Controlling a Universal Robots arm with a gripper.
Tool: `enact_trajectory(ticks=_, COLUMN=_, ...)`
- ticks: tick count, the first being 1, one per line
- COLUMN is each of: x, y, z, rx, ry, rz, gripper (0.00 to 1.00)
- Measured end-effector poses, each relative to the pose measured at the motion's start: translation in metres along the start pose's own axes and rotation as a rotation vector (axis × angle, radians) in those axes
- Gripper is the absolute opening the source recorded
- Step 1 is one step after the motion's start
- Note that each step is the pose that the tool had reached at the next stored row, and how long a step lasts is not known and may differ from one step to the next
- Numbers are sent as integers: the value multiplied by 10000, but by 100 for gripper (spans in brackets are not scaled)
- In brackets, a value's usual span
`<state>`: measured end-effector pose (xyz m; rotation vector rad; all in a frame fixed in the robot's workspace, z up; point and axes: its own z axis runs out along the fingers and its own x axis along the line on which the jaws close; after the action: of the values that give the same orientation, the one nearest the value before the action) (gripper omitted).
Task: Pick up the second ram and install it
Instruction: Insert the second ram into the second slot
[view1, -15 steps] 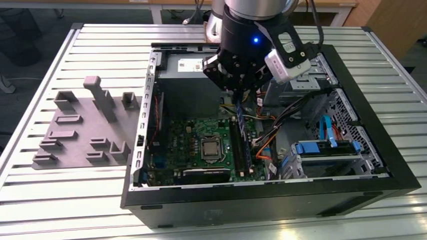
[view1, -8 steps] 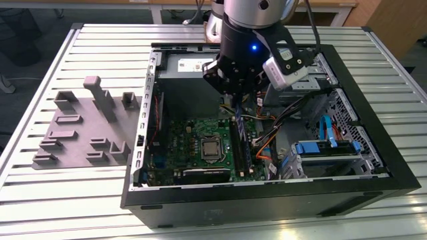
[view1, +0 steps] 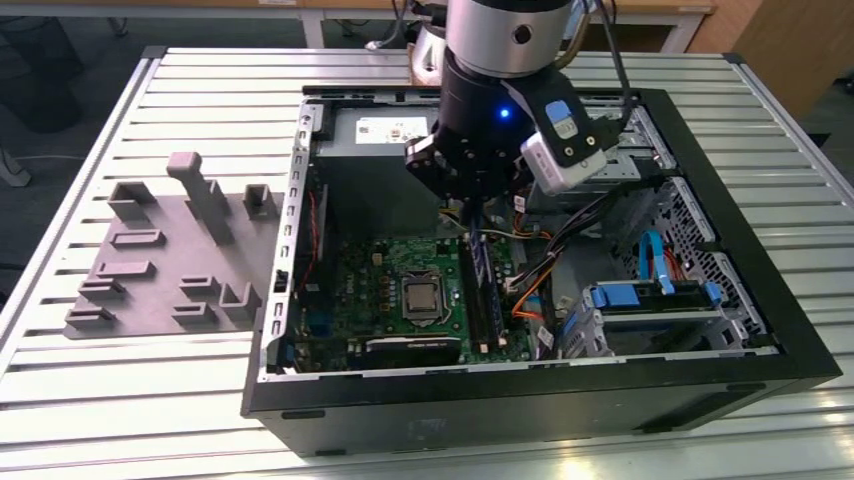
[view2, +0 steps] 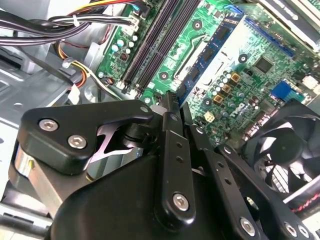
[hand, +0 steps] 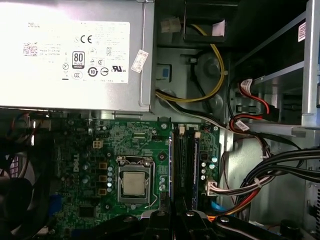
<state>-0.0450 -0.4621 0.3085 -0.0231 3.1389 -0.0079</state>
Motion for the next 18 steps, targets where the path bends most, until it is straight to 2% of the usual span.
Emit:
enact_trajectory(ticks=3, x=0, y=0, z=40, rx=0, ry=0, rz=-1, gripper=14)
enact_trajectory(ticks=8, x=0, y=0, z=45, rx=-1, ry=0, rz=-1, gripper=14)
enact_trajectory(ticks=18, x=-11, y=1, z=222, rx=-1, ry=1, rz=59, gripper=14)
